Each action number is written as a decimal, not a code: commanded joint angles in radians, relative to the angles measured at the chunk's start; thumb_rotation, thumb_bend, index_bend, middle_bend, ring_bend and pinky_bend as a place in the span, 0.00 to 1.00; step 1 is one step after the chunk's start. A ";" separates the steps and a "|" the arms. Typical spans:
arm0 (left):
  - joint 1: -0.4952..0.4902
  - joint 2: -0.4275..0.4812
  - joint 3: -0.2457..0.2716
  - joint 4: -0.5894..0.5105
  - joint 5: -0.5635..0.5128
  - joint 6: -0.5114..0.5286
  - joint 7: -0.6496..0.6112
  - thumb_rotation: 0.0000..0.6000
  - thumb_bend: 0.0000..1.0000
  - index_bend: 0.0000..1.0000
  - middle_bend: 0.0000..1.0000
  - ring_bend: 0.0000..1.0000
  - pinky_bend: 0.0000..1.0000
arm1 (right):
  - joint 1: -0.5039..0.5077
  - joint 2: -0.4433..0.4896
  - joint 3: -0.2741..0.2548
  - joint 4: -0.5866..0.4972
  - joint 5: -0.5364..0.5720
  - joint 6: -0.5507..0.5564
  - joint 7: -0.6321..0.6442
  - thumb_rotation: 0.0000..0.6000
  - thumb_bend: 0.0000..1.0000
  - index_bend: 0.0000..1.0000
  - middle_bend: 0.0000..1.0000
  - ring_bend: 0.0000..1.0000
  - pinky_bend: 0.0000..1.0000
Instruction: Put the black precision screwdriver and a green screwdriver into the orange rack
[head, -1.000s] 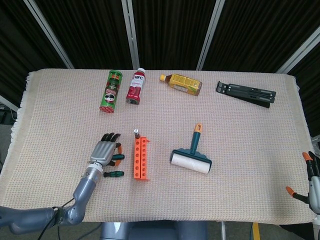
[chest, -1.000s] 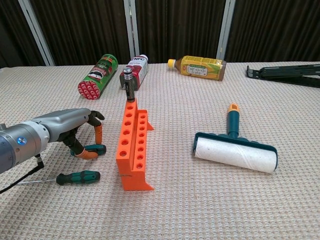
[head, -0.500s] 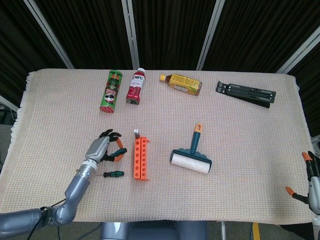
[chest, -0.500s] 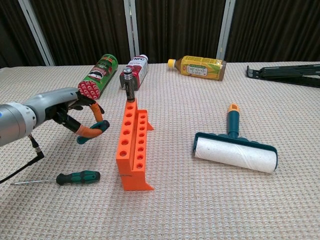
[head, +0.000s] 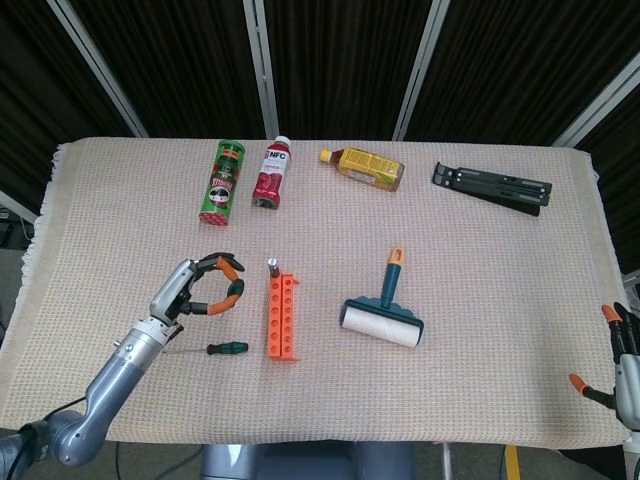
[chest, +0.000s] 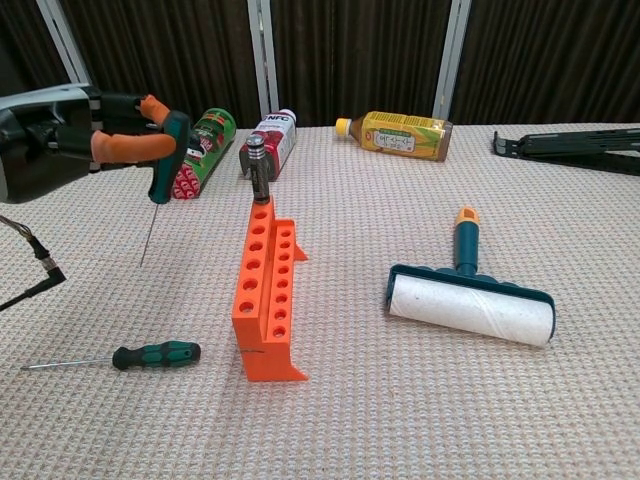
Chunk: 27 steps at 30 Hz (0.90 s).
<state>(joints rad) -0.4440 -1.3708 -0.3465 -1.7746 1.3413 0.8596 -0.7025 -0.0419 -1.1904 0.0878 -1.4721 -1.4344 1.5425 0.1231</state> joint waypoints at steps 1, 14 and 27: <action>0.027 0.057 0.027 -0.012 0.144 0.035 -0.166 1.00 0.50 0.65 0.36 0.15 0.22 | -0.002 0.000 -0.001 -0.001 -0.001 0.004 -0.001 1.00 0.00 0.00 0.00 0.00 0.00; -0.021 0.008 0.121 0.052 0.295 0.154 -0.440 1.00 0.50 0.67 0.43 0.19 0.29 | -0.008 -0.003 -0.001 0.013 0.001 0.006 0.018 1.00 0.00 0.00 0.00 0.00 0.00; -0.108 -0.090 0.160 0.129 0.278 0.174 -0.512 1.00 0.50 0.68 0.43 0.19 0.29 | -0.010 -0.005 0.003 0.029 0.007 0.003 0.042 1.00 0.00 0.00 0.00 0.00 0.00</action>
<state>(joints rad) -0.5480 -1.4572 -0.1889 -1.6495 1.6204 1.0319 -1.2119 -0.0517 -1.1954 0.0906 -1.4430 -1.4276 1.5455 0.1647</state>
